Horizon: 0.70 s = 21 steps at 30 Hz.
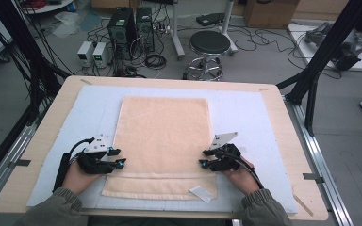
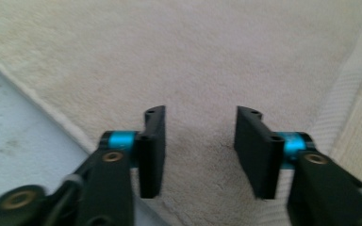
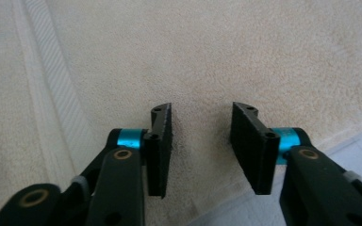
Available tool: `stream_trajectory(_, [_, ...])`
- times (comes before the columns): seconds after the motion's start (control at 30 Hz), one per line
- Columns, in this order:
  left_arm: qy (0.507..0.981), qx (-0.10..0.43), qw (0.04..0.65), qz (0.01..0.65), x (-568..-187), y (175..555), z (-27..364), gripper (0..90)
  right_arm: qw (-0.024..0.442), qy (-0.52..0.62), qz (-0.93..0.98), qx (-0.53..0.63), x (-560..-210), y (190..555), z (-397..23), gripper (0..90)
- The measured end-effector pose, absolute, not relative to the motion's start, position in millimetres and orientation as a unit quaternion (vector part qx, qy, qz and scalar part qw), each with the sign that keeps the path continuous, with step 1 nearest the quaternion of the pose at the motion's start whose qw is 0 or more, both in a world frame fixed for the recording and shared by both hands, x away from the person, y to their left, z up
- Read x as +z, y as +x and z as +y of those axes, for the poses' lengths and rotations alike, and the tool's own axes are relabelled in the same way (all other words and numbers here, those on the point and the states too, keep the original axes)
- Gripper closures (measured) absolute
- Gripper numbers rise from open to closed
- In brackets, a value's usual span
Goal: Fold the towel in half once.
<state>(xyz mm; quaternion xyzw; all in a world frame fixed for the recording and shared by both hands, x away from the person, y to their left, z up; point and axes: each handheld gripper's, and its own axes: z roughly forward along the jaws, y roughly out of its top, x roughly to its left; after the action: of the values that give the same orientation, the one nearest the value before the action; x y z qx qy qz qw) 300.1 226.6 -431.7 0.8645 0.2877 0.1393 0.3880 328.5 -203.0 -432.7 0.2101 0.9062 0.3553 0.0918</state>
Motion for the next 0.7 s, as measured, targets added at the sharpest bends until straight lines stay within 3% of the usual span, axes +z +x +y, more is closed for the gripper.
stream_trajectory(0.17, [0.870,0.137,0.382,0.280,-435.1,301.6,222.4,74.9,0.084,0.207,0.906,0.359,-433.1,327.5,-202.8,70.8])
stream_trajectory(0.3, [0.868,0.132,0.385,0.284,-434.5,303.3,223.6,83.3,0.082,0.200,0.907,0.362,-432.7,328.3,-203.3,79.9])
stream_trajectory(0.5, [0.866,0.143,0.390,0.280,-429.3,301.7,224.5,86.4,0.080,0.197,0.903,0.373,-428.5,328.6,-204.9,85.1])
stream_trajectory(0.7, [0.848,0.158,0.418,0.283,-407.7,291.8,232.3,87.1,0.085,0.189,0.887,0.412,-402.7,321.5,-212.5,85.3])
